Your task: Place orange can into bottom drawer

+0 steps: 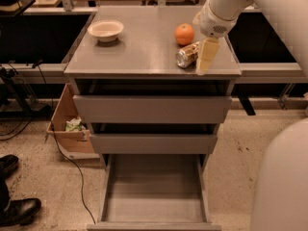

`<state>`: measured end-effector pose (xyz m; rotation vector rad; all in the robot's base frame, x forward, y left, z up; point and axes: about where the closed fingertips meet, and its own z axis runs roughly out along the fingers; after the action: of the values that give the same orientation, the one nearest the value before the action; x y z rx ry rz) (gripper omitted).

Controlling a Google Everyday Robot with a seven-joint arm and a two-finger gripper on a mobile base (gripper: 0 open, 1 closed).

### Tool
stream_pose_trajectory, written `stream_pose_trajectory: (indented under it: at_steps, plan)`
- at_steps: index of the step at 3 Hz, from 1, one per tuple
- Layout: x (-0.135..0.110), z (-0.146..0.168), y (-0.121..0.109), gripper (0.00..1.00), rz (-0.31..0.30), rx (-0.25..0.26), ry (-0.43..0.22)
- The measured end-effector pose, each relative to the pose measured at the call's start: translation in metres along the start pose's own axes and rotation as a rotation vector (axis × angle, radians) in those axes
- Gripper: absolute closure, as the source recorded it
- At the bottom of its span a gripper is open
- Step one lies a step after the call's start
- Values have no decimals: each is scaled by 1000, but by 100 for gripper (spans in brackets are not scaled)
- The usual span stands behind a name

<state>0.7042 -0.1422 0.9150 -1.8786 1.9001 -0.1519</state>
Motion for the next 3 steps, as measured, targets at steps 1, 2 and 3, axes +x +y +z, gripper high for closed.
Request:
stream_pose_trajectory:
  at_steps: [1, 2, 3]
  plan:
    - [7, 18, -23, 0, 2, 9, 44]
    - [17, 41, -37, 0, 23, -11, 65]
    - [27, 68, -40, 0, 50, -55, 82]
